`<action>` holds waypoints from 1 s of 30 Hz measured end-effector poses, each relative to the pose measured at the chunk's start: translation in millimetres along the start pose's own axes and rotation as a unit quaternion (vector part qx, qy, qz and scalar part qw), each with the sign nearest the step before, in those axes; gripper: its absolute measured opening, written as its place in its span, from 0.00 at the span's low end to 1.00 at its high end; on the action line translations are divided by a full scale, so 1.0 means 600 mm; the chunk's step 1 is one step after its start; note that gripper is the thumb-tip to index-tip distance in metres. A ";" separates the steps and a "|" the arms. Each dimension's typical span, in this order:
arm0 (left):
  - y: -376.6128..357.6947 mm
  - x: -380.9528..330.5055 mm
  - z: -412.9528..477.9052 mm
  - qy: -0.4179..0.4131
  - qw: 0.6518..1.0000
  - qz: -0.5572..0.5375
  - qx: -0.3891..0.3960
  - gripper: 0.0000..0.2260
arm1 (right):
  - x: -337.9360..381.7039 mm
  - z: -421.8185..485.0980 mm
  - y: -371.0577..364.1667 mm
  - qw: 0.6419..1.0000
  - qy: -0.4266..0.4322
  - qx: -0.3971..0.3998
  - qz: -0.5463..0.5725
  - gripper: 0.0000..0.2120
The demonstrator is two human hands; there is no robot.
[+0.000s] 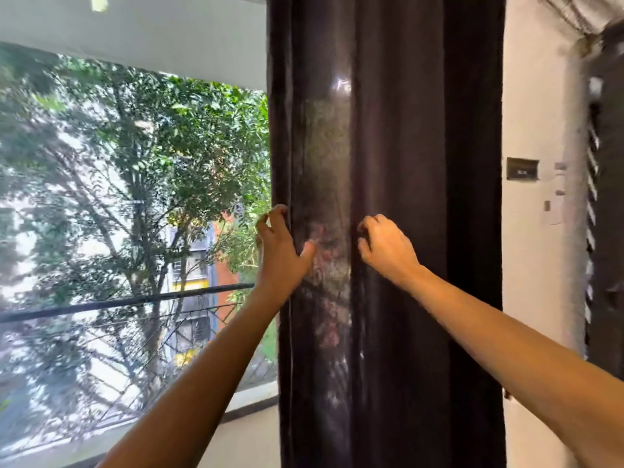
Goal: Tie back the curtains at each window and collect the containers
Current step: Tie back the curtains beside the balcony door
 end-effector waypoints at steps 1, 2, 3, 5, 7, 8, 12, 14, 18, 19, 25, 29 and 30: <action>-0.007 -0.002 0.007 -0.006 1.000 0.002 -0.008 0.31 | -0.011 0.007 -0.003 1.000 -0.002 -0.004 0.002 0.11; -0.018 -0.009 0.016 -0.014 1.000 0.004 -0.014 0.32 | -0.027 0.015 -0.004 1.000 -0.004 -0.010 0.000 0.12; -0.025 -0.015 0.024 -0.022 1.000 0.007 -0.019 0.33 | -0.041 0.024 -0.005 1.000 -0.007 -0.021 -0.006 0.12; -0.041 -0.027 0.041 -0.031 0.999 0.028 -0.024 0.33 | -0.074 0.043 -0.007 0.998 -0.011 -0.046 -0.030 0.13; -0.051 -0.037 0.058 -0.035 0.997 0.066 -0.033 0.32 | -0.105 0.062 -0.008 0.996 -0.010 -0.073 -0.046 0.13; -0.057 -0.040 0.066 -0.038 0.995 0.086 -0.042 0.32 | -0.122 0.072 -0.007 0.995 -0.010 -0.087 -0.050 0.13; -0.087 -0.058 0.089 -0.009 0.984 0.159 -0.085 0.34 | -0.189 0.111 0.001 0.990 -0.013 -0.125 -0.066 0.17; -0.106 -0.069 0.100 0.009 0.975 0.194 -0.103 0.37 | -0.221 0.128 0.005 0.987 -0.007 -0.146 -0.063 0.18; -0.143 -0.085 0.125 0.034 0.958 0.250 -0.138 0.39 | -0.285 0.154 0.018 0.977 0.008 -0.210 -0.030 0.14; -0.153 -0.087 0.132 0.043 0.954 0.261 -0.143 0.39 | -0.305 0.161 0.021 0.976 0.006 -0.218 -0.025 0.14; -0.191 -0.094 0.148 0.062 0.941 0.296 -0.150 0.34 | -0.405 0.199 0.034 0.981 -0.045 -0.188 -0.011 0.26; -0.202 -0.094 0.147 0.052 0.952 0.269 -0.134 0.23 | -0.473 0.233 0.038 0.984 -0.092 -0.152 0.018 0.34; -0.203 -0.093 0.145 0.050 0.952 0.274 -0.128 0.19 | -0.491 0.241 0.036 0.984 -0.102 -0.146 0.027 0.37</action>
Point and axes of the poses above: each hand's wrist, its own z-axis towards the middle knuckle, its own y-axis out of the back of the hand, x = y × z, the point moved 3 cm from there along z, towards the middle knuckle, and after that the axes turned 5 degrees about -z, right-handed, at the moved point
